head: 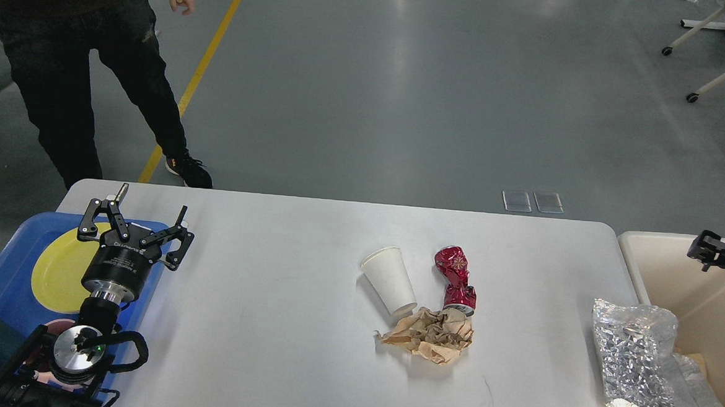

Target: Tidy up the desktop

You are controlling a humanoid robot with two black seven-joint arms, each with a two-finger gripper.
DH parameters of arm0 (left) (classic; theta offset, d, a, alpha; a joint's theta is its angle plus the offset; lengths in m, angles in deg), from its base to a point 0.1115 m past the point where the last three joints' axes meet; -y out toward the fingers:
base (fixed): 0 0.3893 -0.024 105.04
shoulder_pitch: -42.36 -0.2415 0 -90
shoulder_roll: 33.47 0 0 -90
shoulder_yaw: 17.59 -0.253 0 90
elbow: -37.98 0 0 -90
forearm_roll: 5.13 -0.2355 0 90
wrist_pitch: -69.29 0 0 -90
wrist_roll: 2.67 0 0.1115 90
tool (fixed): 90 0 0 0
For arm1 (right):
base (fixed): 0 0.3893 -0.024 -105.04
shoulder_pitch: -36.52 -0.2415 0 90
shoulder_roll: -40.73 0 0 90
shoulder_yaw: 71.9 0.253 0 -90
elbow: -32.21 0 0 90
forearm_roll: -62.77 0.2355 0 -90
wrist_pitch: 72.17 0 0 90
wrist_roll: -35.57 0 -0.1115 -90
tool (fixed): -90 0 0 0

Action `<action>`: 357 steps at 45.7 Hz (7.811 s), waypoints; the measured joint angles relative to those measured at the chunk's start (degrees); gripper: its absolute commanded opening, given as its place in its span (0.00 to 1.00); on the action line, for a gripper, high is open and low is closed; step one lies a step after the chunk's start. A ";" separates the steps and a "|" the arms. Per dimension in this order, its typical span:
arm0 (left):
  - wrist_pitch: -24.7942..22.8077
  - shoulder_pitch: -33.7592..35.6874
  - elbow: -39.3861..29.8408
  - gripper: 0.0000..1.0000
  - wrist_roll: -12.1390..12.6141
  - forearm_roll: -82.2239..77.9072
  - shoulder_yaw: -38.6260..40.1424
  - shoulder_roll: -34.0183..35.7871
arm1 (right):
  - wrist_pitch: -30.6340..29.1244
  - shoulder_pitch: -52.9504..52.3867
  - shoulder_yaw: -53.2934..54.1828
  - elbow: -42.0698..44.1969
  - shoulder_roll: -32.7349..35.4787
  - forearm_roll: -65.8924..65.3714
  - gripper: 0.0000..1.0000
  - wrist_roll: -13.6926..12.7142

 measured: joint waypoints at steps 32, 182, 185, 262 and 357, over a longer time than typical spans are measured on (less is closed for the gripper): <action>0.00 0.00 0.00 0.97 -0.04 0.01 0.00 0.00 | -22.64 -56.89 -9.36 -50.31 -13.25 9.74 0.95 0.28; 0.01 0.00 0.00 0.97 0.00 0.00 0.00 0.00 | 7.67 1.07 -7.09 -17.81 -14.91 20.10 0.00 21.50; 0.01 0.00 0.00 0.97 0.00 0.00 0.00 0.00 | 5.19 -5.25 -11.60 -21.22 -14.60 20.12 0.00 21.47; -0.08 0.00 0.00 0.97 -0.08 0.00 0.00 0.00 | 14.46 27.86 -1.35 16.97 -0.20 19.41 0.00 21.63; -0.01 0.00 0.00 0.97 0.02 0.00 0.00 0.00 | -14.33 -27.65 -16.44 -20.69 -15.96 8.19 1.00 13.57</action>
